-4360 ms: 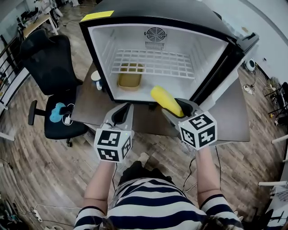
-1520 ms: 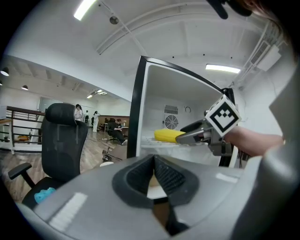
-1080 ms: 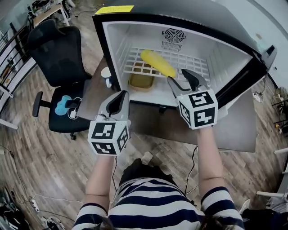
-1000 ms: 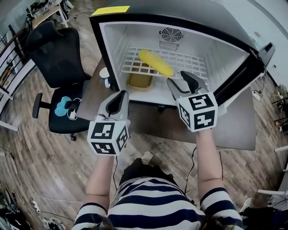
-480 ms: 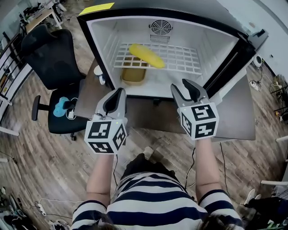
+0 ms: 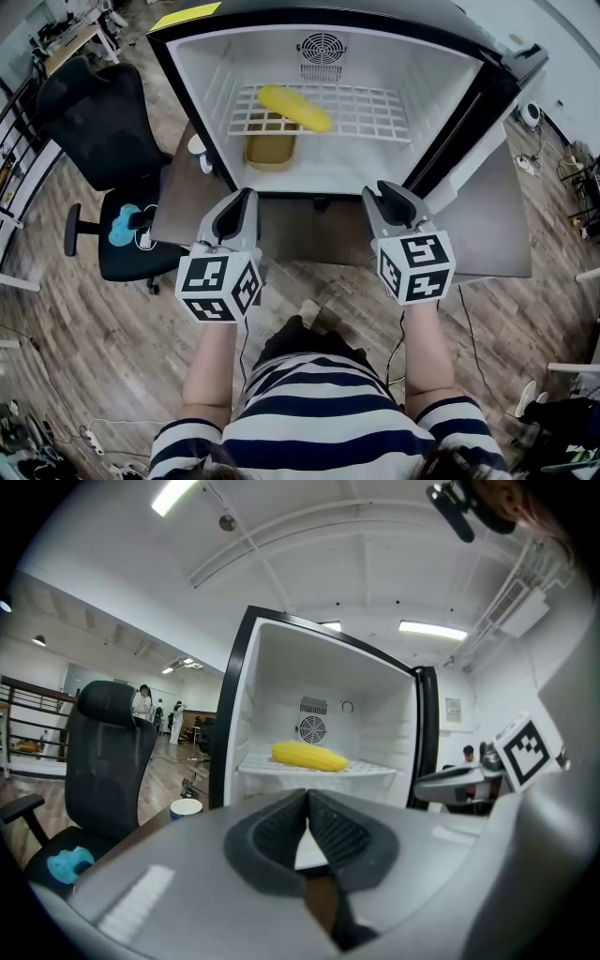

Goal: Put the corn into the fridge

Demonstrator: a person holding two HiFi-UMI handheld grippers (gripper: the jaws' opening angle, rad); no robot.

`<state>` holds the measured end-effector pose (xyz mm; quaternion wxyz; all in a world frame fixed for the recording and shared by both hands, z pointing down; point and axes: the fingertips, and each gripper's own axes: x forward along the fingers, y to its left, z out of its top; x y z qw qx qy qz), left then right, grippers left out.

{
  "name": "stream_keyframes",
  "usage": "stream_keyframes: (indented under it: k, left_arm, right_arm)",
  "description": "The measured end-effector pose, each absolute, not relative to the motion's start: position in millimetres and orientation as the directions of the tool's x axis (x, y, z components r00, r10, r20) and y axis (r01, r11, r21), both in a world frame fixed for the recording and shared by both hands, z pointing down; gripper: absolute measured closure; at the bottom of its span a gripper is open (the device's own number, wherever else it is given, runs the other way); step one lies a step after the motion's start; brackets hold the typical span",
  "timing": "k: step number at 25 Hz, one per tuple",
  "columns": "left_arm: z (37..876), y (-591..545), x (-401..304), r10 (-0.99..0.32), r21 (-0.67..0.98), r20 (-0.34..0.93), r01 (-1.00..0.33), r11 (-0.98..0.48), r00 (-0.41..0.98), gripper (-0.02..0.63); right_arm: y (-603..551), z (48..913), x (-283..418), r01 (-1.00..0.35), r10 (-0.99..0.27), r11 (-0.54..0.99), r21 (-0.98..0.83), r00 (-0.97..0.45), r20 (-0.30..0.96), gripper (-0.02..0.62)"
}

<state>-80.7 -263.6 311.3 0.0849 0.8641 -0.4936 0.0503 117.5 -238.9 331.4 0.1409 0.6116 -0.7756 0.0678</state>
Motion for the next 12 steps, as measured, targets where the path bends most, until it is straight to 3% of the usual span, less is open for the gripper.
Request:
stream_keyframes:
  k: [12]
  left_arm:
    - [330,-252,-86,-0.835,0.114,0.211,-0.862,-0.495,0.508,0.606]
  right_arm:
    - [-212,353,133,-0.988,-0.938,0.156,0.007,-0.146,0.315,0.598]
